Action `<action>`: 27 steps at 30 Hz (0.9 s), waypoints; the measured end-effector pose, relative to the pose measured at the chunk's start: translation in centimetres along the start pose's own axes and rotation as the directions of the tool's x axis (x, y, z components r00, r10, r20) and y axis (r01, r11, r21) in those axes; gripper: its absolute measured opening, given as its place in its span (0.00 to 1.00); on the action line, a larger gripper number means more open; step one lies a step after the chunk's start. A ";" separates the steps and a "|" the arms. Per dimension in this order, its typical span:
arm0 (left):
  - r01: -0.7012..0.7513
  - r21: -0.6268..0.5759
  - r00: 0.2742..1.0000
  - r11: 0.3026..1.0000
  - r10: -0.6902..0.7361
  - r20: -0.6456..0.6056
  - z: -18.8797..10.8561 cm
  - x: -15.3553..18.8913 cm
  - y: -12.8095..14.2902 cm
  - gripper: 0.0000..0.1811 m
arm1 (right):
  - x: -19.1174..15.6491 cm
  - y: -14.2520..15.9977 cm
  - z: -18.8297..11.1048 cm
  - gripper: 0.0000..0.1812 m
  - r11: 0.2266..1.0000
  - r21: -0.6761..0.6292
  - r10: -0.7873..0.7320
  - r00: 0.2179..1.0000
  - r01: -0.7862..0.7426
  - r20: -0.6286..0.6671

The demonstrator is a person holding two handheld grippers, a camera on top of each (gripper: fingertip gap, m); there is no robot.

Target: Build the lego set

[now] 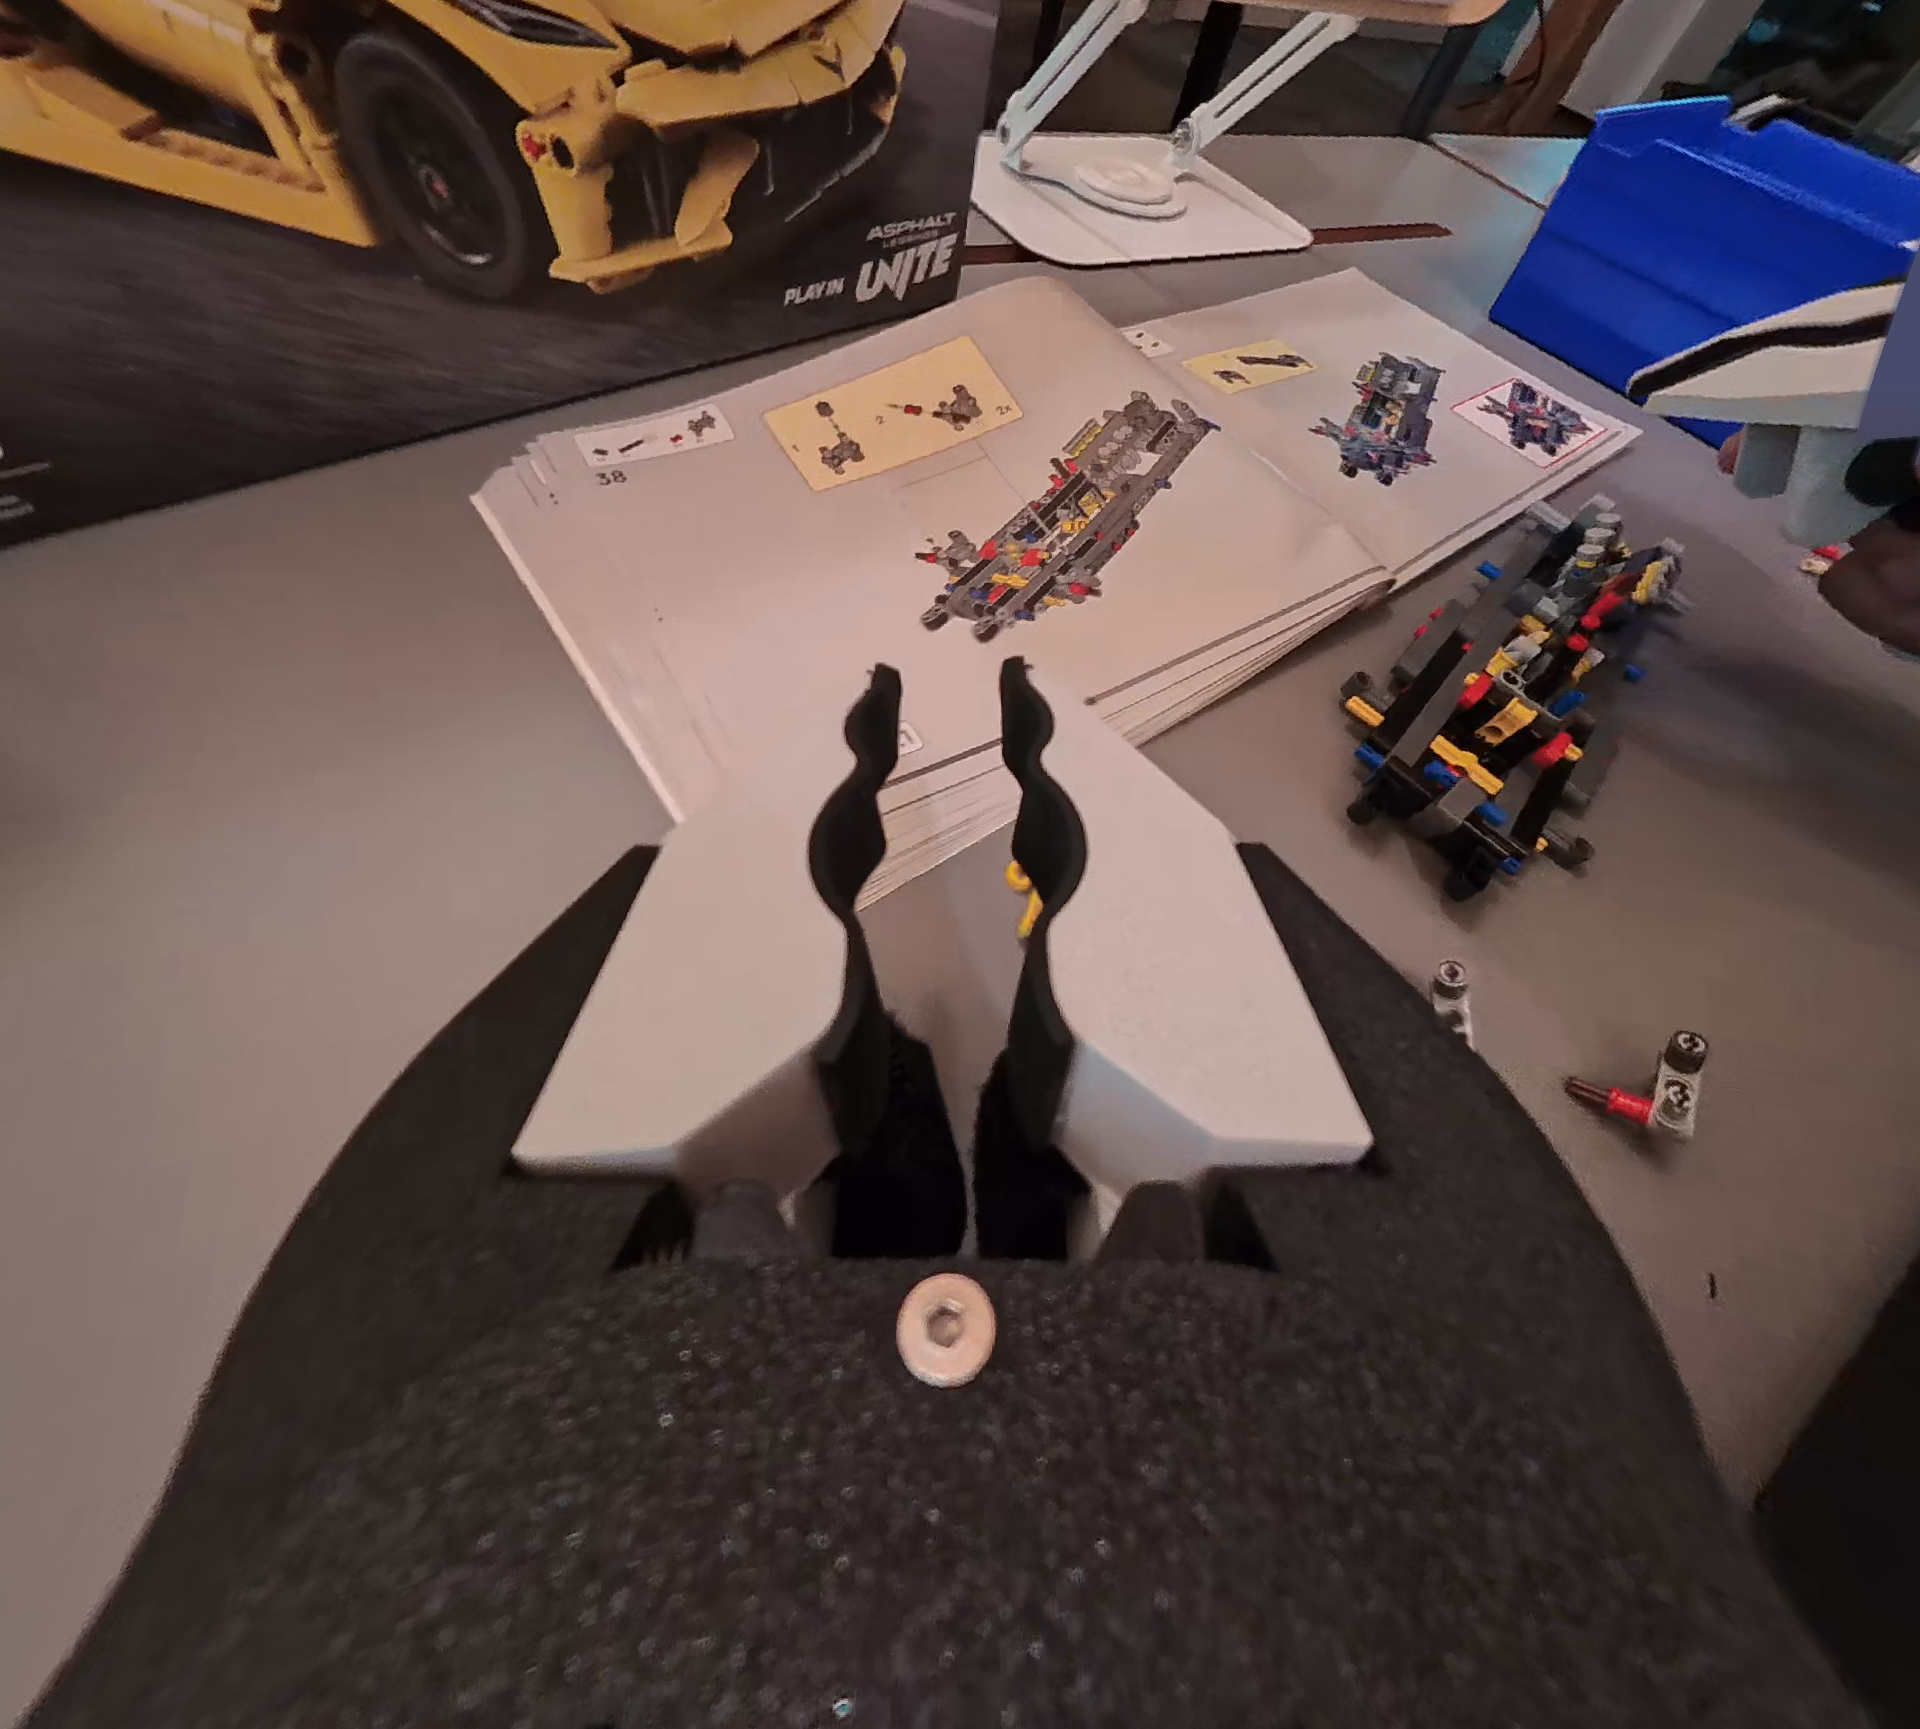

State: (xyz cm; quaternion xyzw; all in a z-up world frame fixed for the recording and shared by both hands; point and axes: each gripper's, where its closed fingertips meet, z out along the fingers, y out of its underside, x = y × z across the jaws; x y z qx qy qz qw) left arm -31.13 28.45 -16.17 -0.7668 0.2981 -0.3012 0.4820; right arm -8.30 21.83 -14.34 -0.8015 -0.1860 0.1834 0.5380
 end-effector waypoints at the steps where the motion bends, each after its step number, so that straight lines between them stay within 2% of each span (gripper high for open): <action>1: -0.016 0.004 1.000 1.000 0.016 -0.019 0.1 0.5 0.0 0.10 | -0.3 0.0 0.1 0.04 1.000 0.005 0.012 1.000 -0.012 0.015; 4: -0.058 -0.023 0.996 0.998 0.057 -0.072 0.5 2.0 0.5 0.10 | -1.2 0.4 0.4 0.04 0.998 -0.011 0.069 0.995 -0.068 0.077; 8: -0.148 0.027 0.988 0.989 0.149 -0.041 0.3 2.5 -0.2 0.09 | -2.0 0.3 0.6 0.04 0.994 -0.009 0.108 0.986 -0.108 0.129; 18: -0.184 0.037 0.982 0.982 0.185 -0.035 0.4 3.0 -0.3 0.08 | -2.4 1.0 1.2 0.04 0.999 -0.039 0.017 0.996 -0.014 0.091; 27: -0.205 0.043 0.978 0.978 0.206 -0.019 0.4 2.8 -0.4 0.08 | -2.4 1.1 1.3 0.04 0.999 -0.039 0.007 0.997 -0.004 0.083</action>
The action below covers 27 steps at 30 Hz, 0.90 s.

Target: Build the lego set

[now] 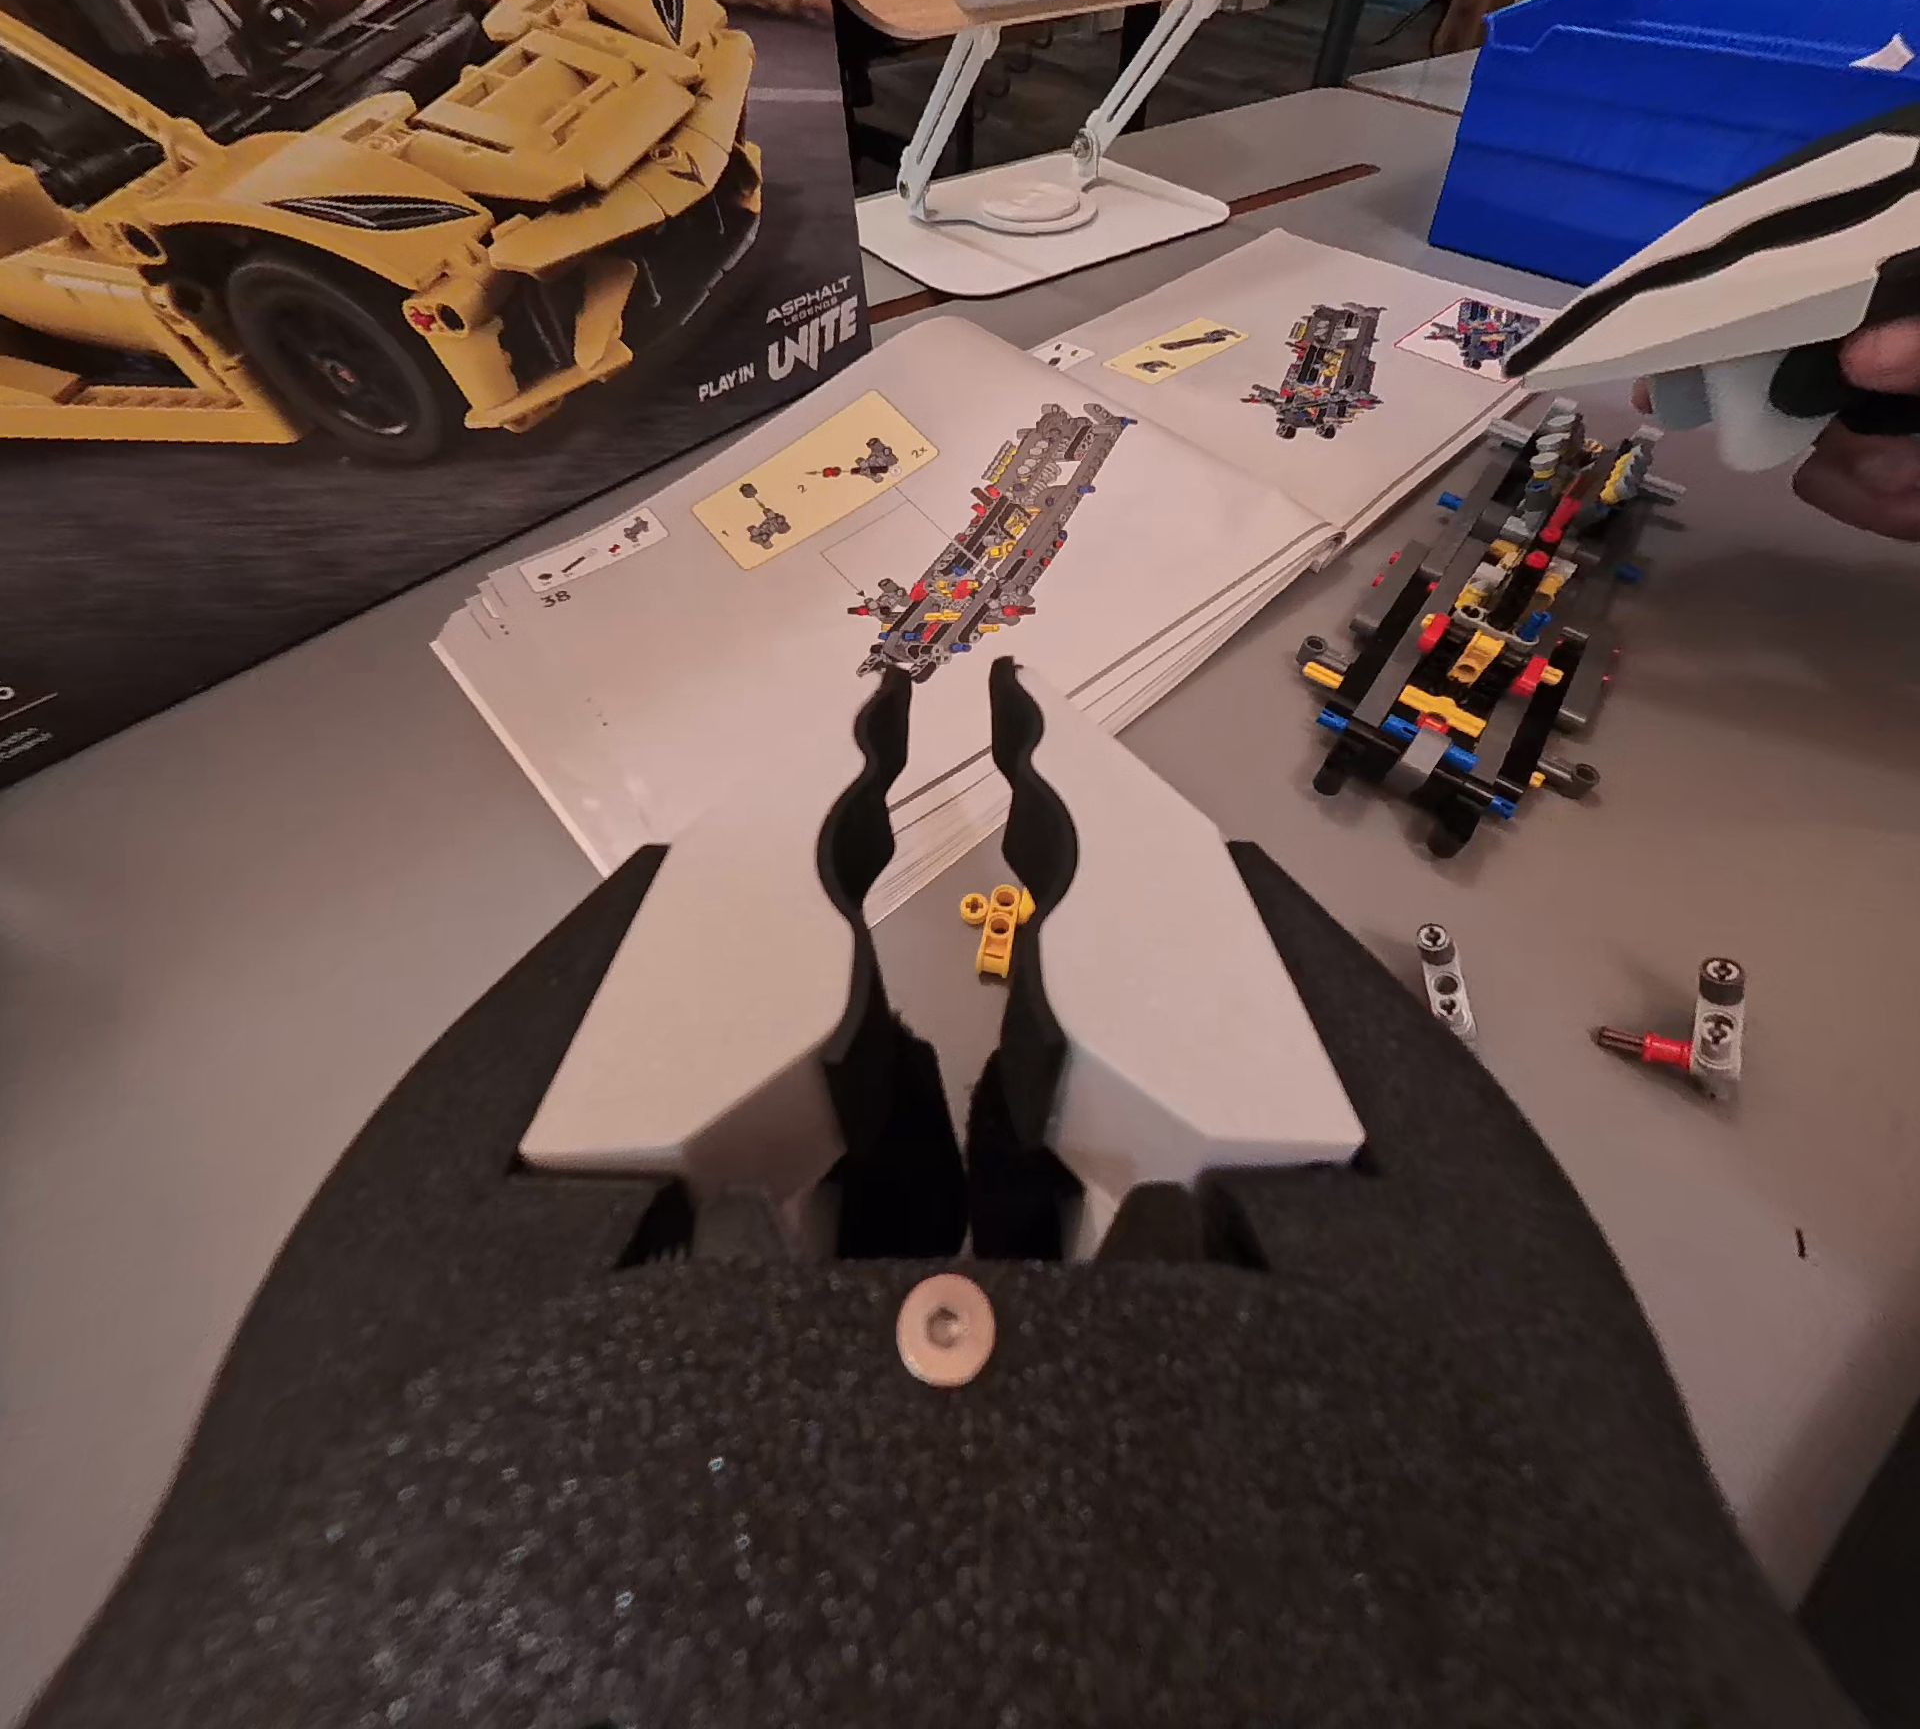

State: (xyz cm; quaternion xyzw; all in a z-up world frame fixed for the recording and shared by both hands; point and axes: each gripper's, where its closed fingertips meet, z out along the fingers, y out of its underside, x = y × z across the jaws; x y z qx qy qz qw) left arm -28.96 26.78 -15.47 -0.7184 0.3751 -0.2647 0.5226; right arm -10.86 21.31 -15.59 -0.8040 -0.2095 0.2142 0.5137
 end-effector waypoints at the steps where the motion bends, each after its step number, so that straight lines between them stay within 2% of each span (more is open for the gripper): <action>1: 0.001 0.001 1.000 1.000 -0.001 -0.001 0.0 0.0 0.0 0.08 | 0.0 0.1 0.1 0.04 1.000 -0.003 -0.004 1.000 0.004 -0.001; 27: -0.037 -0.028 0.999 0.999 0.036 -0.016 0.5 0.2 0.4 0.08 | -0.9 0.1 0.4 0.03 0.999 -0.012 -0.045 0.998 0.045 0.036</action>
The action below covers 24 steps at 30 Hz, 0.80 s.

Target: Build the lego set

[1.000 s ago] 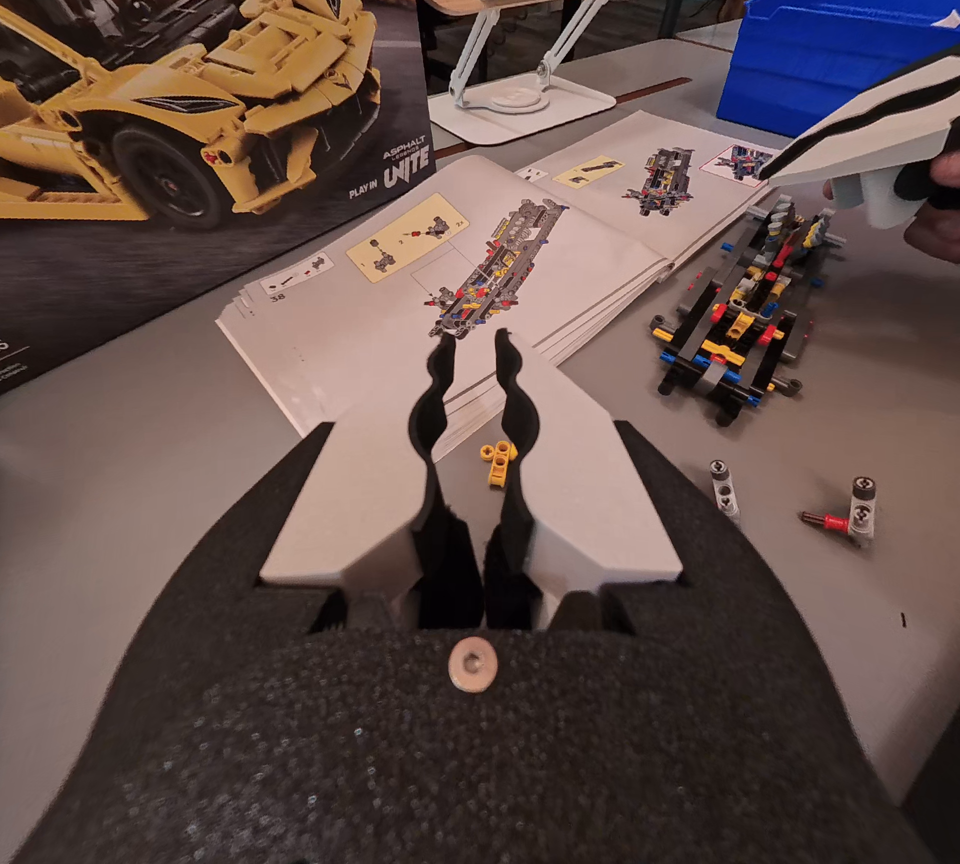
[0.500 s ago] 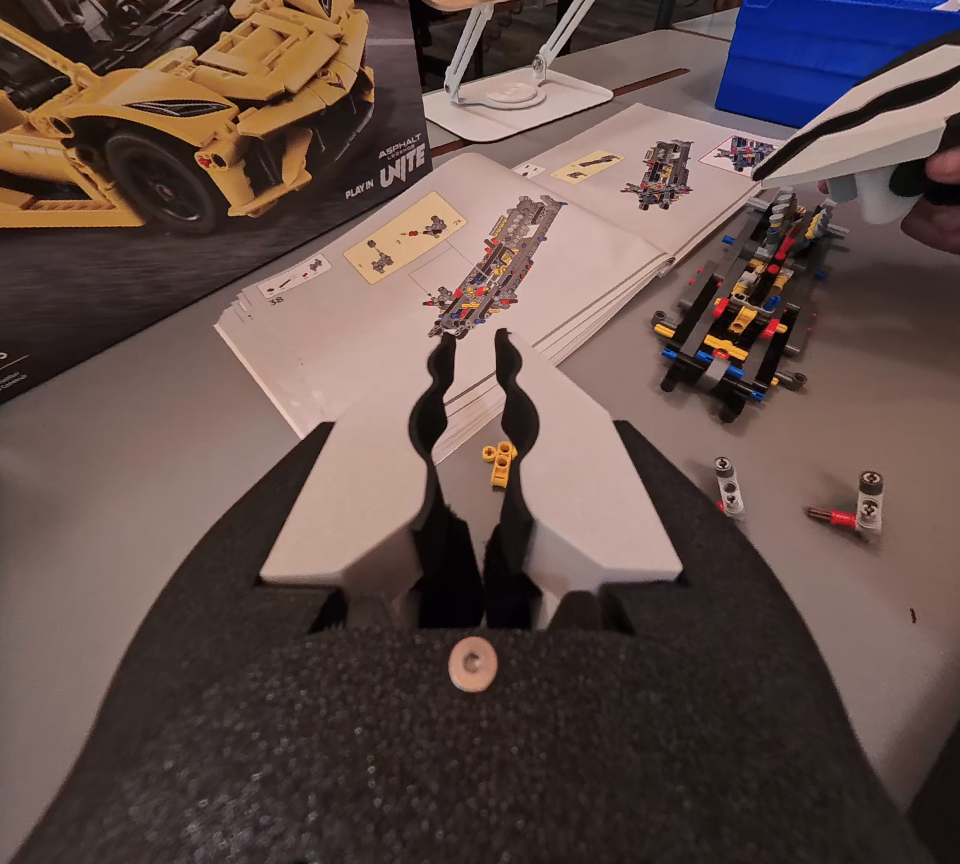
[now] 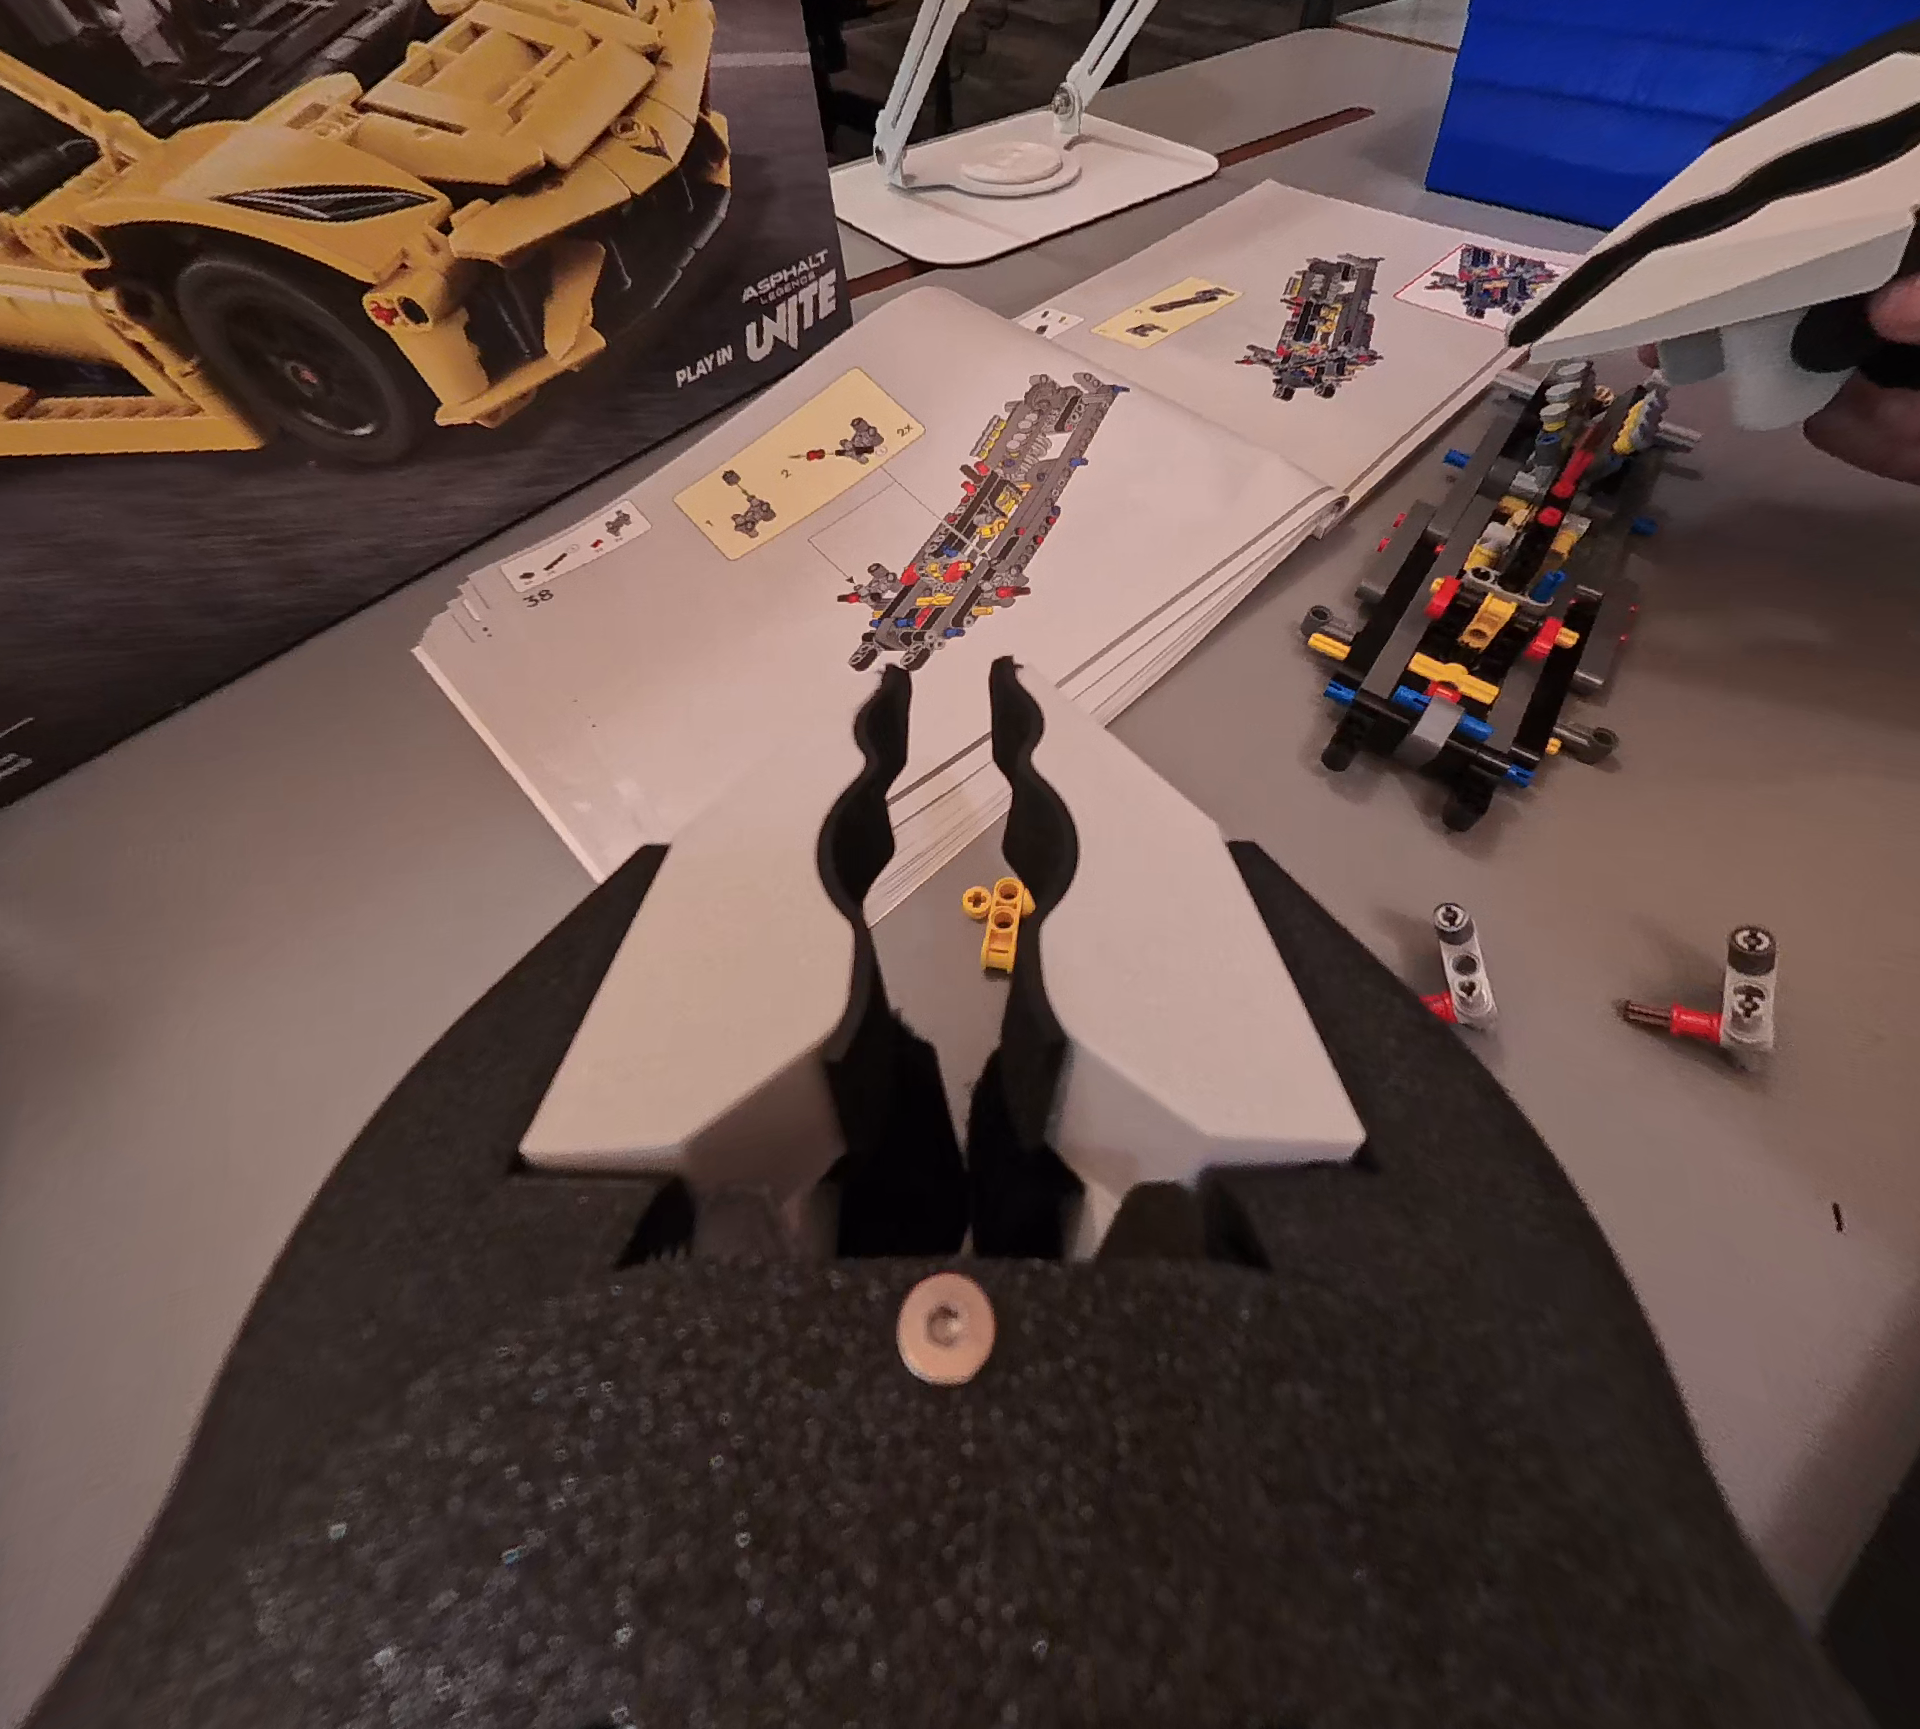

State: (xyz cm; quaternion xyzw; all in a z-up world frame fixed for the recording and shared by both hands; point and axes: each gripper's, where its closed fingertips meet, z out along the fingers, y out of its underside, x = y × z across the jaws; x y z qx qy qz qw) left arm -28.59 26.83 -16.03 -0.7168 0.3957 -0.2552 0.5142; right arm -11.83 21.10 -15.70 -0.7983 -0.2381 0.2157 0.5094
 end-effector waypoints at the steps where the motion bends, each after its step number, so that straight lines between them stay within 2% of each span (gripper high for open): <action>1: -0.003 -0.001 1.000 1.000 0.003 0.001 0.0 0.0 0.0 0.08 | 0.0 0.1 0.0 0.03 1.000 -0.002 -0.004 1.000 0.004 -0.002; 4: -0.007 -0.001 1.000 1.000 0.007 -0.003 0.0 0.1 0.0 0.08 | -0.2 0.2 0.1 0.03 1.000 -0.007 -0.020 1.000 0.020 0.005; 6: -0.013 0.019 0.999 1.000 0.014 -0.051 -0.1 1.1 -0.3 0.08 | -0.7 0.1 0.2 0.03 1.000 -0.004 -0.025 0.999 0.025 0.026; 7: -0.022 0.038 0.992 0.999 0.026 -0.123 -0.4 2.5 -0.7 0.08 | -0.9 0.1 0.3 0.03 1.000 -0.004 -0.028 0.999 0.028 0.031; 8: -0.027 0.057 0.966 0.998 0.041 -0.254 -0.9 4.9 -0.9 0.08 | -1.0 0.1 0.3 0.03 0.999 -0.005 -0.031 0.999 0.032 0.031; 10: -0.052 0.017 0.840 0.999 0.053 -0.539 -3.0 10.8 0.0 0.10 | -1.1 0.1 0.3 0.03 0.999 -0.001 -0.034 0.999 0.034 0.032; 12: -0.150 -0.073 0.765 0.986 0.069 -0.640 -4.5 14.0 2.0 0.10 | -0.9 0.2 0.2 0.03 1.000 -0.002 -0.028 0.999 0.028 0.027; 14: -0.236 -0.131 0.767 0.963 0.102 -0.633 -4.7 15.5 3.3 0.11 | -0.7 0.3 0.2 0.03 1.000 -0.003 -0.021 1.000 0.021 0.022; 16: -0.262 -0.202 0.780 0.944 0.084 -0.620 -4.4 16.5 4.1 0.11 | -0.5 0.2 0.2 0.03 1.000 -0.002 -0.014 1.000 0.014 0.022; 19: -0.299 -0.313 0.805 0.901 0.063 -0.590 -3.5 16.5 5.8 0.13 | -0.6 0.3 0.1 0.03 1.000 -0.006 -0.014 1.000 0.015 0.023; 24: -0.250 -0.341 0.803 0.906 -0.002 -0.595 -2.7 16.6 6.3 0.05 | -1.0 0.5 0.3 0.03 0.999 -0.018 -0.046 0.999 0.046 0.022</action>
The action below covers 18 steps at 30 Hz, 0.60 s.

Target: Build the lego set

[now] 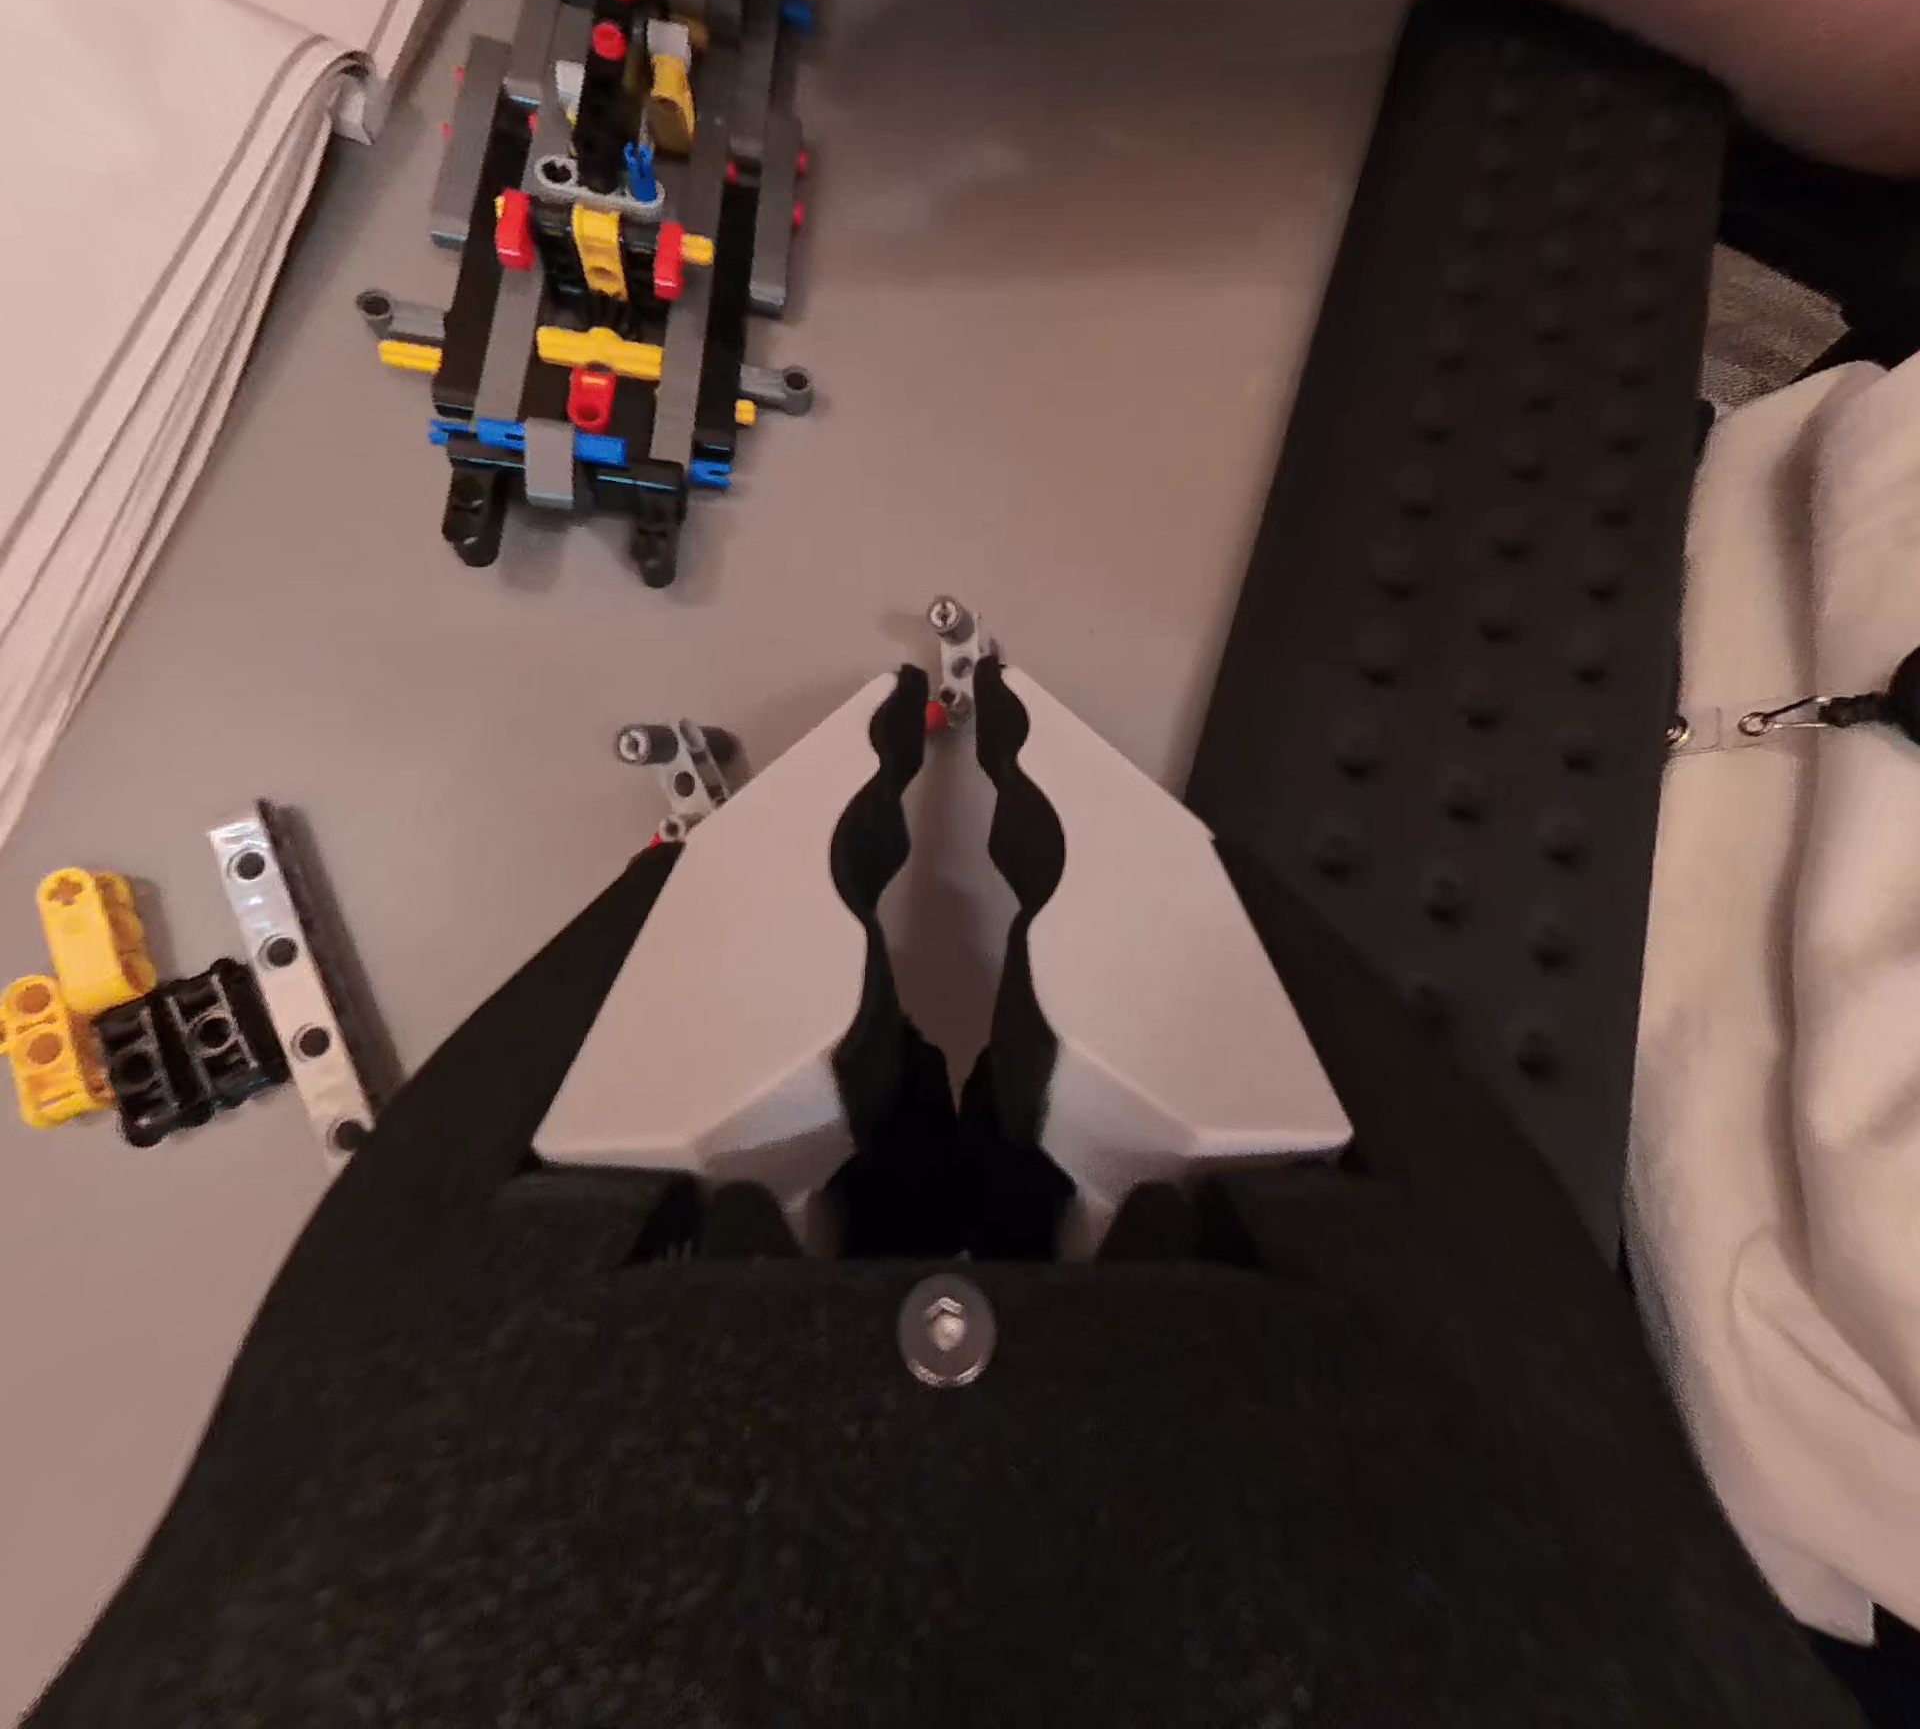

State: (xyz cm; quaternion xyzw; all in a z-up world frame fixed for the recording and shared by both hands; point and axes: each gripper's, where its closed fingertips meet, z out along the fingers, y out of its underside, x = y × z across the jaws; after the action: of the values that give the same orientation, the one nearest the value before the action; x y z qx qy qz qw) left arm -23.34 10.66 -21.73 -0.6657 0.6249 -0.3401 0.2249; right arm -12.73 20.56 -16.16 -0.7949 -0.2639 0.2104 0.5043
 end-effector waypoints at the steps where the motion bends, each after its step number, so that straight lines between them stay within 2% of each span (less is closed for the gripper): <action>1: 0.000 -0.009 1.000 1.000 0.000 -0.002 0.1 -0.1 0.2 0.04 | 0.0 0.1 0.1 0.03 1.000 -0.005 -0.006 1.000 0.006 -0.001; 8: -0.066 -0.024 0.998 0.998 0.066 0.010 0.0 0.1 0.4 0.03 | -0.8 0.0 0.2 0.03 1.000 0.000 -0.020 0.999 0.020 0.027; 10: -0.073 -0.034 0.997 0.997 0.074 0.028 -0.1 -0.1 0.5 0.08 | -1.1 0.0 0.3 0.03 1.000 -0.001 -0.022 0.999 0.022 0.038; 15: -0.102 -0.015 0.995 0.995 0.102 -0.012 0.3 0.6 0.3 0.02 | -1.6 0.2 0.5 0.03 0.999 -0.009 -0.043 0.998 0.043 0.050; 18: -0.141 -0.047 0.990 0.989 0.140 -0.005 0.1 0.8 0.5 0.02 | -2.5 0.2 0.4 0.03 0.998 -0.009 -0.063 0.994 0.064 0.093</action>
State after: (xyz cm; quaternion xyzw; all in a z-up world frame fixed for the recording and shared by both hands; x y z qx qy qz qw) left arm -23.56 9.82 -22.01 -0.6248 0.6783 -0.3093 0.2319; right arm -14.85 19.18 -16.28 -0.7786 -0.3134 0.2295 0.4929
